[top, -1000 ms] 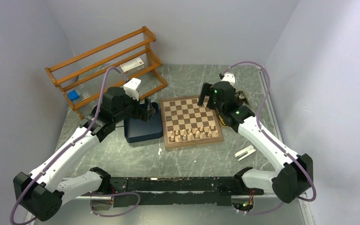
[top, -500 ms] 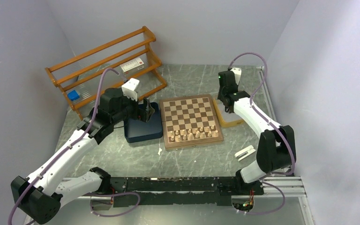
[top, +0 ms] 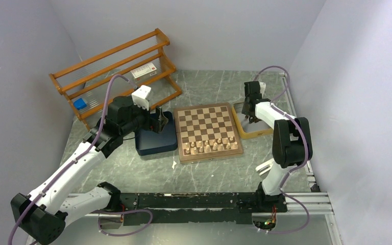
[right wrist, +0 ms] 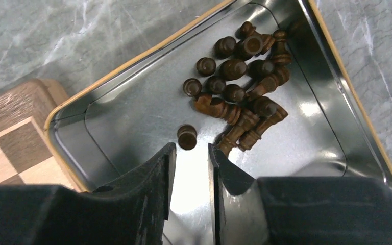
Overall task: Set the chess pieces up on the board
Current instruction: Pick up the chess piece from the storage box.
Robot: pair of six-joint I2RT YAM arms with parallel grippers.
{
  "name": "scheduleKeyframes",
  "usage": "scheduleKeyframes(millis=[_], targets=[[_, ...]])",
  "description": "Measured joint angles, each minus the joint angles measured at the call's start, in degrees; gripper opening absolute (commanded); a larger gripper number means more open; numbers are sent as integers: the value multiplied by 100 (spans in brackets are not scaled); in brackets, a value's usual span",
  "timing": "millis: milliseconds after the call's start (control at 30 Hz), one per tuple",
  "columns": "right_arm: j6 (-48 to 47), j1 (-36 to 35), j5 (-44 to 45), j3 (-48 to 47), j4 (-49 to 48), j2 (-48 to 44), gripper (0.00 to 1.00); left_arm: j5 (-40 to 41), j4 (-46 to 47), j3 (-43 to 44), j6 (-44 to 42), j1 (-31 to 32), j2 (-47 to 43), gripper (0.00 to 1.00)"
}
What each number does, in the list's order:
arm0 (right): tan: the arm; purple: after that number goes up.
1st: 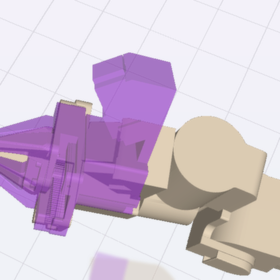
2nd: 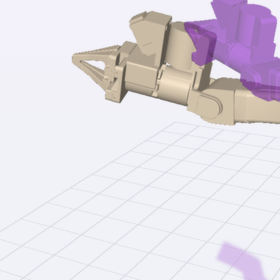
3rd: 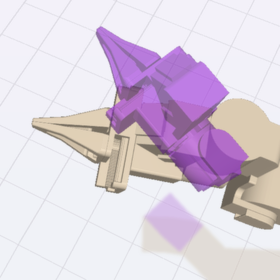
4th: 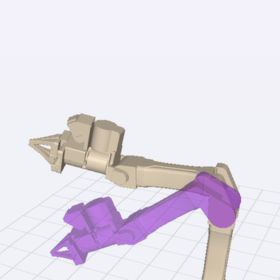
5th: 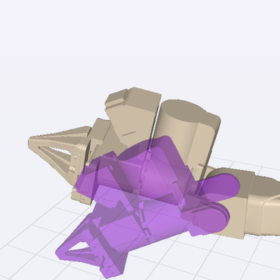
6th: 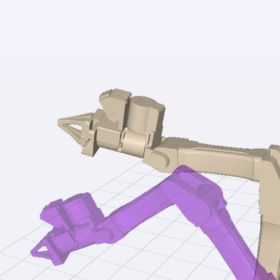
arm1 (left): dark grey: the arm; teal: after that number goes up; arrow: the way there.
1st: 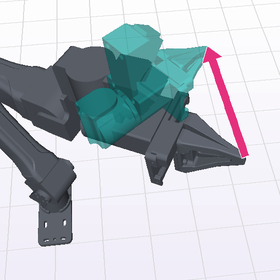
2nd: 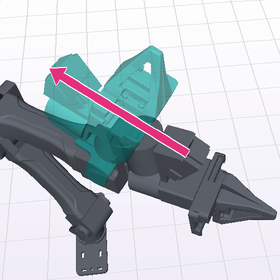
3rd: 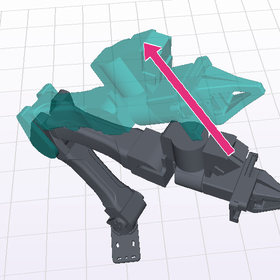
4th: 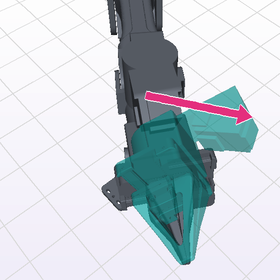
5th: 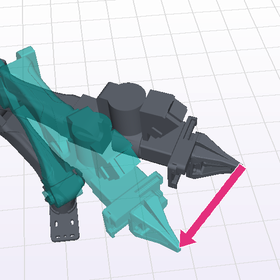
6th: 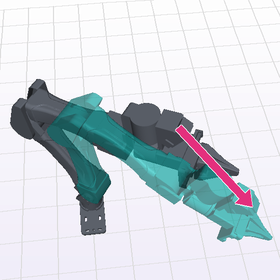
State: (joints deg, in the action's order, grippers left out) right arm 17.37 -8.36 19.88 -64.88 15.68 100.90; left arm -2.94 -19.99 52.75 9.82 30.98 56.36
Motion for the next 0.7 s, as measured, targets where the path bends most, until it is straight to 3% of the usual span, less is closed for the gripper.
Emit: scheduleKeyframes(millis=[467,700], targets=[[-55,278,-433,-7,-426,330,37,4,2,-2,0,0,-13,98],[-76,280,-522,-7,-426,470,29,20,0,-2,-2,0,-13,98]])
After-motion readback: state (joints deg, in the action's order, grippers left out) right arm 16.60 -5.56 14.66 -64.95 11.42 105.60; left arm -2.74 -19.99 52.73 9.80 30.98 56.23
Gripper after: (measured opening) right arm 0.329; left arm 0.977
